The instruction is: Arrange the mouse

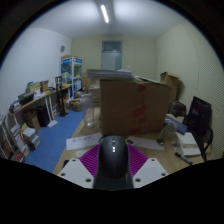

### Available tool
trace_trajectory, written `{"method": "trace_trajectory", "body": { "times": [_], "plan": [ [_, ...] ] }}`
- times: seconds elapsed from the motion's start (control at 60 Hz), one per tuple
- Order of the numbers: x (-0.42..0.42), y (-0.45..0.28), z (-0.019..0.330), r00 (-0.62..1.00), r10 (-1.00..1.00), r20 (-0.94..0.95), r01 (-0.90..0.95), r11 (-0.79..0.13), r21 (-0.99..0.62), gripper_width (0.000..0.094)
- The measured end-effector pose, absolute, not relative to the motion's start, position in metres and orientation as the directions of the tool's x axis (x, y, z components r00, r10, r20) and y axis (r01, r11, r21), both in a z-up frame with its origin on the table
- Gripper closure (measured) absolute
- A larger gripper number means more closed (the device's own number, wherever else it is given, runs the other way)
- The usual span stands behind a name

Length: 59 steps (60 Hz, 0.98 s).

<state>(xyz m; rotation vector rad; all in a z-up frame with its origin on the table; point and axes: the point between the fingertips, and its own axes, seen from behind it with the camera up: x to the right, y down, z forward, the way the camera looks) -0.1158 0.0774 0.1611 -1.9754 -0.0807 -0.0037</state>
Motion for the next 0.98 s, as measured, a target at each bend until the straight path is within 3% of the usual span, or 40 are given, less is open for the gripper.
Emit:
{"method": "trace_trajectory", "body": {
  "times": [0.133, 0.35, 0.433, 0.55, 0.65, 0.75, 0.983],
  "plan": [
    [-0.188, 0.069, 0.086, 0.991, 0.116, 0.069, 0.118, -0.492, -0.863, 0.056],
    [-0.194, 0.041, -0.011, 0.983, 0.143, 0.115, 0.18, -0.626, -0.759, 0.0534],
    [-0.194, 0.046, -0.009, 0.988, 0.131, 0.082, 0.146, -0.608, -0.781, 0.0485],
    [-0.191, 0.043, -0.012, 0.994, 0.106, 0.011, 0.079, -0.671, -0.737, 0.0384],
    [-0.182, 0.029, -0.013, 0.998, 0.062, -0.016, 0.037, -0.76, -0.649, 0.0052],
    [-0.167, 0.009, 0.013, 0.998, 0.069, 0.006, 0.057, -0.758, -0.65, 0.0098],
    [-0.129, -0.077, 0.084, 1.0, 0.02, 0.002, 0.017, -0.76, -0.65, 0.0098]
  ]
}}
